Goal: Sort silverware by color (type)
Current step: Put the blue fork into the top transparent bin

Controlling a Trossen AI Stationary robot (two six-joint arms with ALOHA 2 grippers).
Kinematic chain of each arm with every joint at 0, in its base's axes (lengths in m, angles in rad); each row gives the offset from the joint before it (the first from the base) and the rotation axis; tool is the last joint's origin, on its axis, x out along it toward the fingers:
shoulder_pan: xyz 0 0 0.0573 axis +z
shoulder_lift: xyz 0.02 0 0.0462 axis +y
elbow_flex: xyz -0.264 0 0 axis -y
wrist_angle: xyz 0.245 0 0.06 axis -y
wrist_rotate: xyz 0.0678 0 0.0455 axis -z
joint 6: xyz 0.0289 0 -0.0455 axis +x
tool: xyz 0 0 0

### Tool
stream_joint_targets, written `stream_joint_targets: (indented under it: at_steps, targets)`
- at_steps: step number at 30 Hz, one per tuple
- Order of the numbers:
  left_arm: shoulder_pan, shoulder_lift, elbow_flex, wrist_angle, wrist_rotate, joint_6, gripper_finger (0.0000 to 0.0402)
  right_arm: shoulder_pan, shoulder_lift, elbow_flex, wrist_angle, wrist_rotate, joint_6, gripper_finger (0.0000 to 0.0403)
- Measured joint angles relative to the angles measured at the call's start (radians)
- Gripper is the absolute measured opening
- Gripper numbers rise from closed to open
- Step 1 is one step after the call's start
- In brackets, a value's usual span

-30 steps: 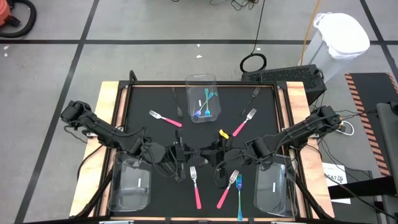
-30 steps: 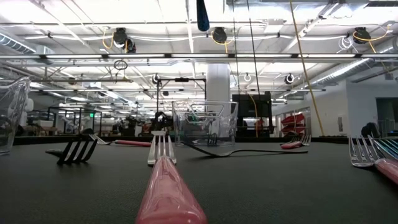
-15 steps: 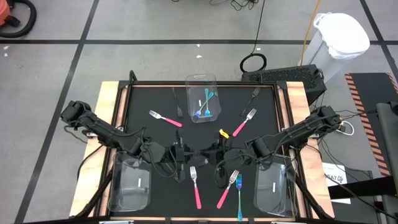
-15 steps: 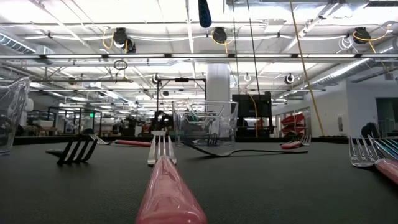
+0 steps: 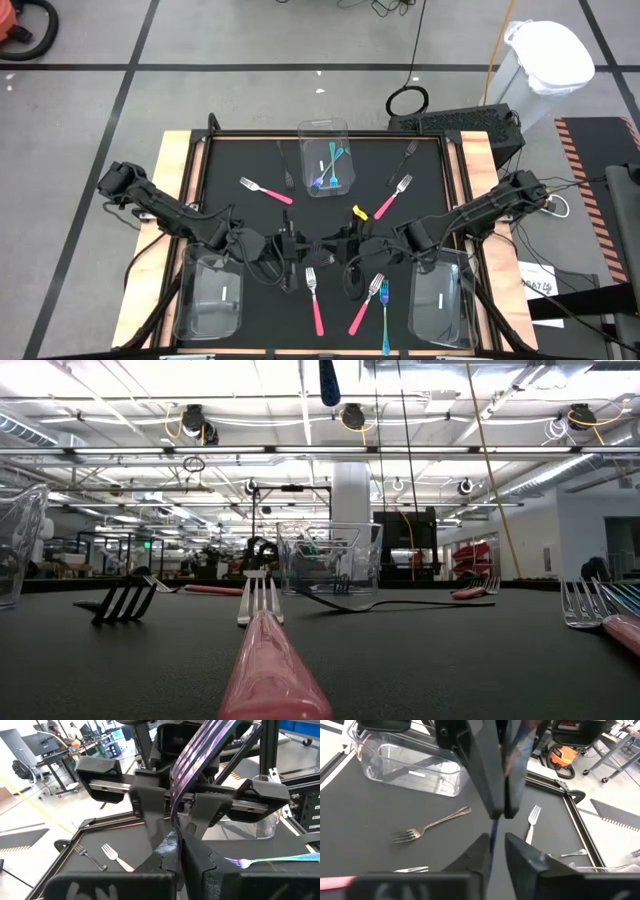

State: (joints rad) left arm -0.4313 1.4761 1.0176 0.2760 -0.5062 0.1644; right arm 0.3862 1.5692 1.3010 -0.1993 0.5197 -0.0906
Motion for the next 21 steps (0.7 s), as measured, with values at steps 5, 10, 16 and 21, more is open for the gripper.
stream_joint_targets:
  at_steps: [5, 10, 16, 21]
  targets:
    - [0.0, 0.0, 0.0, -0.001, -0.001, 0.002, 0.0011, 0.0, 0.0, 0.0, 0.002, -0.004, 0.004, 0.001]
    - [0.0, 0.0, 0.0, -0.014, 0.0, -0.027, 0.0029, 0.001, 0.0, 0.0, 0.002, -0.001, -0.006, 0.0004]
    - [-0.015, 0.0, 0.0, -0.05, 0.0, -0.054, 0.0134, 0.022, -0.024, 0.0, 0.0, 0.006, -0.013, 0.0003]
    - [-0.024, 0.0, 0.0, -0.059, -0.001, -0.054, 0.0213, 0.062, -0.063, 0.0, -0.007, 0.045, -0.022, 0.0002]
